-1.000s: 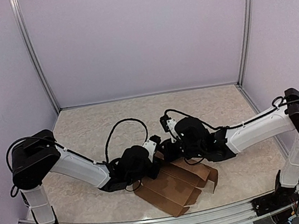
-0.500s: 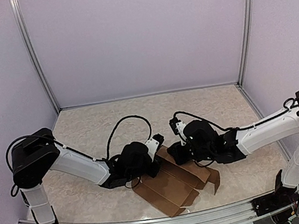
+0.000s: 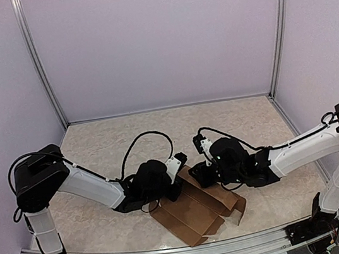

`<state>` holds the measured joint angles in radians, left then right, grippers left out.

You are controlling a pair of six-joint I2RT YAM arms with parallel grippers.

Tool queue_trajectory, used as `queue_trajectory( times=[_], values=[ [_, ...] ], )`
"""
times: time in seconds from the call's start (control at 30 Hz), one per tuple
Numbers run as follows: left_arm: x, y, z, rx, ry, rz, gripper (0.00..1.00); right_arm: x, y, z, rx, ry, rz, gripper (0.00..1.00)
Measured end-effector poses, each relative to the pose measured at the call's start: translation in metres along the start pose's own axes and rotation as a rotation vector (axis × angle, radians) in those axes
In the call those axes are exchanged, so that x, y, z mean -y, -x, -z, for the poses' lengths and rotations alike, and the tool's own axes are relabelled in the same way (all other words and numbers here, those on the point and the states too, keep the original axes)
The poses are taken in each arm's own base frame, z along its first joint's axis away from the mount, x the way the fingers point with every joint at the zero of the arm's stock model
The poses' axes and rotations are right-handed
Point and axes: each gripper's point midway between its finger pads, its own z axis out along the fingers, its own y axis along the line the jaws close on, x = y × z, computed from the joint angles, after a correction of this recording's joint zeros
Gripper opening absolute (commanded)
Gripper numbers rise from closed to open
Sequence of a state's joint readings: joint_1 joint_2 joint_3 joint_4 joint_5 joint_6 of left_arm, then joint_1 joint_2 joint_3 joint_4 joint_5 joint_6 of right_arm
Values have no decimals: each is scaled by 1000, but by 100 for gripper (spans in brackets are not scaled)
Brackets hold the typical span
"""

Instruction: Fold the paper box

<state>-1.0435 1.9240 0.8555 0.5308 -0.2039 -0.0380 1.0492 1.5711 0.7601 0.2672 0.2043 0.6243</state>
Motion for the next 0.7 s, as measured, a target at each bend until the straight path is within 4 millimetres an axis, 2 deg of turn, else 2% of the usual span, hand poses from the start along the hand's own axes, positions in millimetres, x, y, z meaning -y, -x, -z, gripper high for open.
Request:
queue_trajectory(
  times=[0.1, 0.23, 0.6, 0.7],
  values=[
    [0, -3, -1, -7, 4, -1, 26, 0, 0, 0, 3, 5, -4, 16],
    [-3, -7, -3, -14, 23, 5, 29, -1, 0, 0, 3, 9, -9, 15],
    [-9, -7, -10, -11, 67, 28, 29, 0, -1, 0, 4, 10, -24, 10],
    [-10, -6, -10, -5, 70, 41, 24, 0, -1, 0, 6, 10, -26, 10]
  ],
)
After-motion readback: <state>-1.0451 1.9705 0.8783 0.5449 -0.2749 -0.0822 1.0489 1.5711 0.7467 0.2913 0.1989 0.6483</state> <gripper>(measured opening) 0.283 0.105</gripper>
